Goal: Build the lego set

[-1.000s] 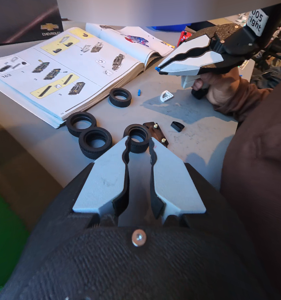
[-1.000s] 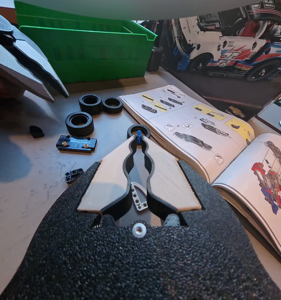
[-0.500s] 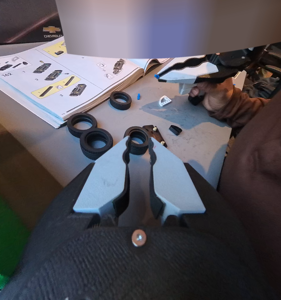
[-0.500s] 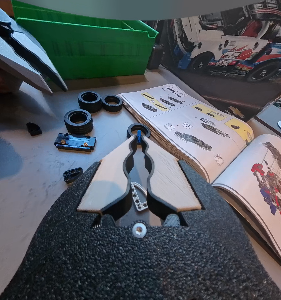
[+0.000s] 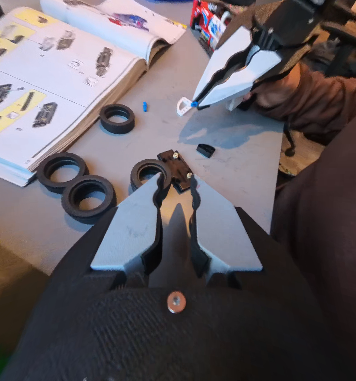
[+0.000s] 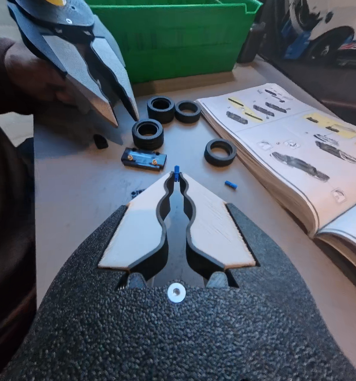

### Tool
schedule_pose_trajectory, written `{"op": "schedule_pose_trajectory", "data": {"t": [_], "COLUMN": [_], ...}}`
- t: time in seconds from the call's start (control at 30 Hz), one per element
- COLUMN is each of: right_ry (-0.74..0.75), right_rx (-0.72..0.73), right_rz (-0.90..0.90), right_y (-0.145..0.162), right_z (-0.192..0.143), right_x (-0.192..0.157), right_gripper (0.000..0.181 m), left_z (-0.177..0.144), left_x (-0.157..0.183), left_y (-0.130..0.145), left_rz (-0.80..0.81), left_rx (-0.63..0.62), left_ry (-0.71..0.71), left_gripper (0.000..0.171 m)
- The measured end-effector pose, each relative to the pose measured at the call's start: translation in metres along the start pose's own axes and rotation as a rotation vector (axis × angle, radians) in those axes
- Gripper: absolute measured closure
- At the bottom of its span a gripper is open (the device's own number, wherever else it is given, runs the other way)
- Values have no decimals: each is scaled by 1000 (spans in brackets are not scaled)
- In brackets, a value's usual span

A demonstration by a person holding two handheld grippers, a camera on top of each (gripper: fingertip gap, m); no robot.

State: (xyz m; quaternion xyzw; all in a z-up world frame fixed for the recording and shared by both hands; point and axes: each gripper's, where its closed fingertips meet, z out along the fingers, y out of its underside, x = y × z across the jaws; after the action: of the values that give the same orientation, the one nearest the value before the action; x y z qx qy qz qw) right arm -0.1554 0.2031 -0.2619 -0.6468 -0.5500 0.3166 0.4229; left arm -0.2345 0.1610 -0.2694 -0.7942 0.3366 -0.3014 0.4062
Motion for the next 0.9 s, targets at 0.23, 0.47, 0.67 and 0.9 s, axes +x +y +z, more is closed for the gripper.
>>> {"op": "schedule_pose_trajectory", "data": {"t": [0.23,0.47,0.67,0.9], "right_ry": [50,85,92,91], "right_rx": [38,71,59,43], "right_rz": [22,8,-1,6], "right_y": [2,-2,-1,2], "right_z": [-16,-21,-20,-18], "right_x": [5,8,8,9], "right_gripper": [177,177,177,177], "left_z": [27,18,10,0], "left_x": [16,4,-7,-12], "left_y": [0,-10,-11,-22], "left_rz": [108,150,172,182], "left_rx": [-86,-1,16,107], "left_ry": [44,-67,-122,-159], "left_gripper": [139,137,140,146]}}
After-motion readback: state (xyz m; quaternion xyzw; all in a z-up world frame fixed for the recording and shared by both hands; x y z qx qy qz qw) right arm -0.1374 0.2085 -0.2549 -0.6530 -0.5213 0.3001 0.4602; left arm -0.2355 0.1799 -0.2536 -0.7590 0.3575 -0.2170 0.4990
